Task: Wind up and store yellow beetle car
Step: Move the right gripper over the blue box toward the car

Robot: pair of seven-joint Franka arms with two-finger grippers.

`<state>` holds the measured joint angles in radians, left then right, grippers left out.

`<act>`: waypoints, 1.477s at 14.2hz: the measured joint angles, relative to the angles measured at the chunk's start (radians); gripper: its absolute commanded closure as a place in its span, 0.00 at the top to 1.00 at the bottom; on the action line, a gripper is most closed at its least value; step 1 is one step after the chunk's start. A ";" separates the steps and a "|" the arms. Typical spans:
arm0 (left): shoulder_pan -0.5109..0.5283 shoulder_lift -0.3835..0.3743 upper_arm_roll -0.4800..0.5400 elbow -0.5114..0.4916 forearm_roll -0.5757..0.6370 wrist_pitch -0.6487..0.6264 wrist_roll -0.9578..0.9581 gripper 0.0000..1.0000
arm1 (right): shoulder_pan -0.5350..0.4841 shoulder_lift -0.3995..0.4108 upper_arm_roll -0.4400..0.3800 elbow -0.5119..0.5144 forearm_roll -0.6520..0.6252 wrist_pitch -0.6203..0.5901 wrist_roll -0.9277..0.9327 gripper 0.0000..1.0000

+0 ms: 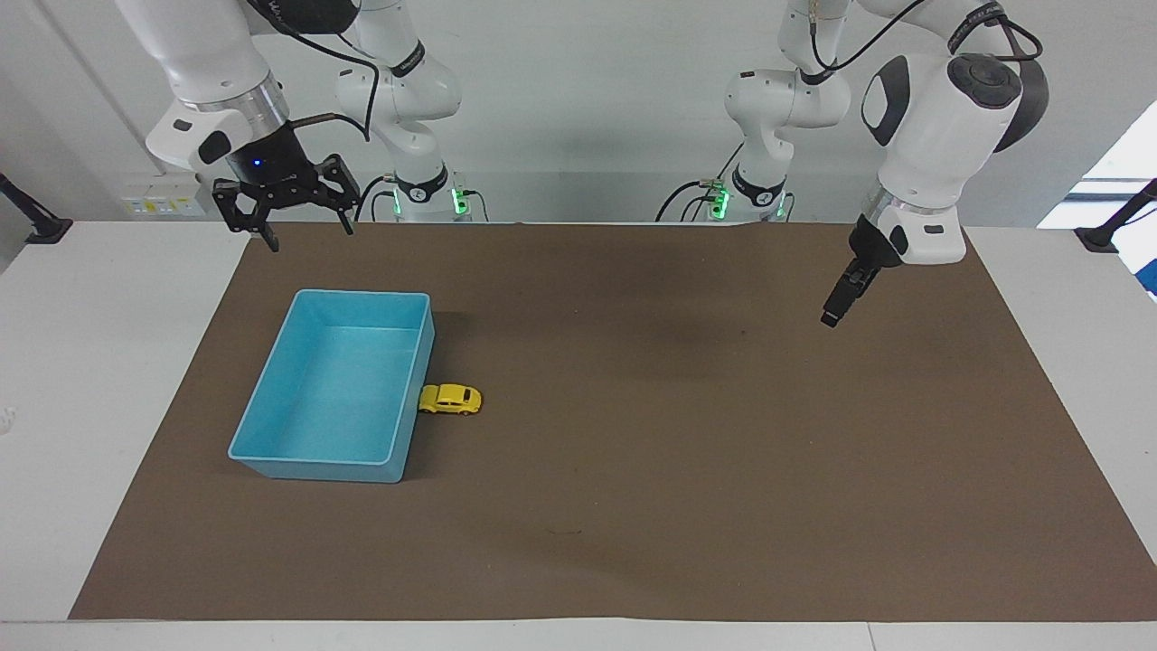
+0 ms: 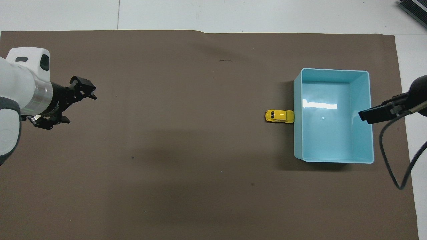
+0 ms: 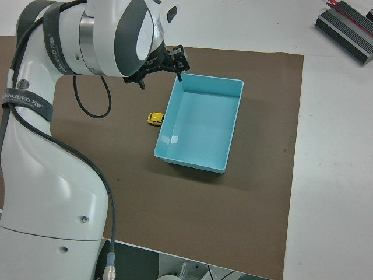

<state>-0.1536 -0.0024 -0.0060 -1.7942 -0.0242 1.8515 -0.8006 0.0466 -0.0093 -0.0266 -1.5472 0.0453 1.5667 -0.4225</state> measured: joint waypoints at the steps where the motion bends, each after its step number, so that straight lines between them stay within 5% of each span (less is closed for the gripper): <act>1: 0.009 -0.002 0.000 0.000 0.000 -0.002 0.054 1.00 | 0.000 0.000 0.002 -0.005 0.000 0.008 -0.051 1.00; 12: 0.149 -0.078 0.003 0.001 0.000 -0.122 0.837 1.00 | 0.000 -0.010 0.043 -0.038 0.000 0.024 -0.343 1.00; 21: 0.149 -0.093 -0.034 0.160 0.038 -0.315 0.904 1.00 | 0.053 0.024 0.048 -0.105 0.001 0.104 -0.621 1.00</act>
<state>-0.0051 -0.0956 -0.0405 -1.6338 0.0138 1.5362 0.1031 0.0999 0.0146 0.0217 -1.6525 0.0461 1.6710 -1.0432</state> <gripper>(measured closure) 0.000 0.000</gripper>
